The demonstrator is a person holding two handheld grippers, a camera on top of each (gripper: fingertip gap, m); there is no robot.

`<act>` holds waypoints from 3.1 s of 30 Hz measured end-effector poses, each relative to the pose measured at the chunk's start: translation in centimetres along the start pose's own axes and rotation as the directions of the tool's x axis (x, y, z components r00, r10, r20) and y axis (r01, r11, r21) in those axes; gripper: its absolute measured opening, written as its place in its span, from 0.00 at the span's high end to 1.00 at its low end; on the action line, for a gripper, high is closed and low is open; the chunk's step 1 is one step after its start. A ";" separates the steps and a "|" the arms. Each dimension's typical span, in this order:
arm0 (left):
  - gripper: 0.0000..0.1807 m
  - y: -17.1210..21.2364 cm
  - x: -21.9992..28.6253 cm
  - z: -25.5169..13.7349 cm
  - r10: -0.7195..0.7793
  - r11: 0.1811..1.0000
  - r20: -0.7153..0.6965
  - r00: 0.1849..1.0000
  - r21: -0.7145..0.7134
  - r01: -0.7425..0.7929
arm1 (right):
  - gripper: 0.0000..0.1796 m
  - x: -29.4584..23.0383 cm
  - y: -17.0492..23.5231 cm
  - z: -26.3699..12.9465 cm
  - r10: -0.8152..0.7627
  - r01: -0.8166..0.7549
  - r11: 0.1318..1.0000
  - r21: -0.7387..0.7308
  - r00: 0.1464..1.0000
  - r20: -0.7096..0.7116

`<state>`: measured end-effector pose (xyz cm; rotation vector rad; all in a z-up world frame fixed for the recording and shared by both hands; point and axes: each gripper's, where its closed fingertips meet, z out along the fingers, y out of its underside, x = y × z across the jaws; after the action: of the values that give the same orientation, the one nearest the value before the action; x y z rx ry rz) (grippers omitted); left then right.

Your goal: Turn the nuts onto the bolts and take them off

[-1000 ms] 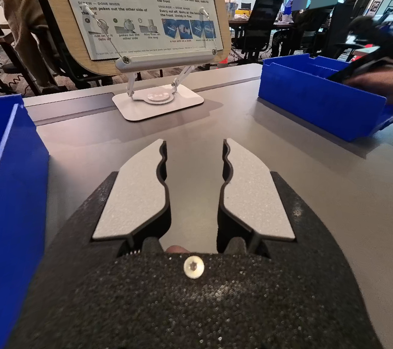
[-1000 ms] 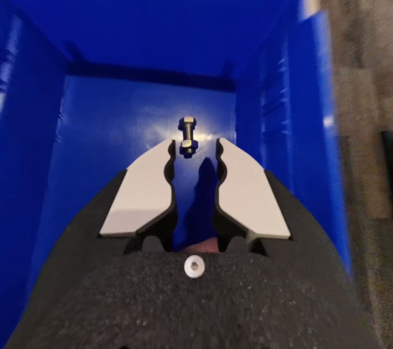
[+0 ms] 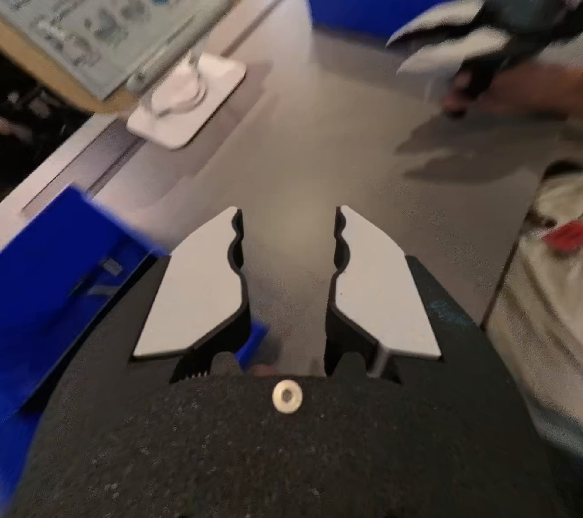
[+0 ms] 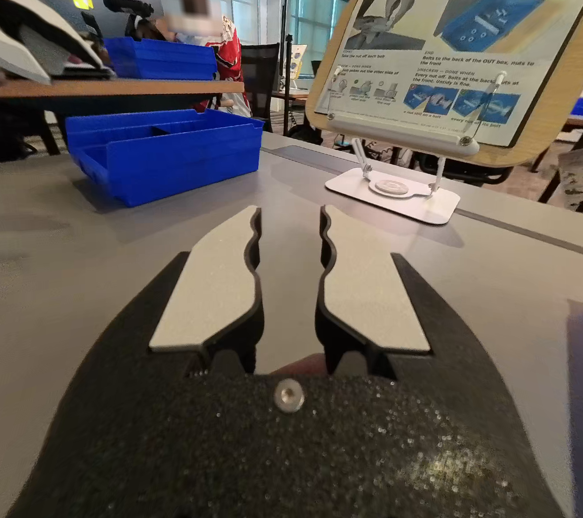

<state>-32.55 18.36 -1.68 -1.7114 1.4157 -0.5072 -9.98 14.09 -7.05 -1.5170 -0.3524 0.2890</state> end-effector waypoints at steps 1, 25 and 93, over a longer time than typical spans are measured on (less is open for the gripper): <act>0.70 1.8 -2.6 -0.8 0.015 0.995 0.056 0.998 -0.102 -0.009 | 0.81 0.1 0.0 0.0 0.016 -0.016 1.000 0.000 1.000 0.004; 0.77 21.0 -11.0 3.8 -0.246 0.534 0.070 0.967 -0.823 0.195 | 0.84 0.3 0.8 0.1 0.040 -0.040 0.998 -0.043 0.999 0.020; 0.70 -4.9 -8.7 12.9 -0.004 0.910 -0.120 0.993 -0.412 -0.046 | 0.87 0.4 1.1 -0.1 0.066 -0.064 0.996 -0.054 0.997 0.034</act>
<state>-22.41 30.97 -3.39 -2.0222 1.7183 -0.3120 -9.55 14.20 -8.11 -1.5793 -0.3416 0.3606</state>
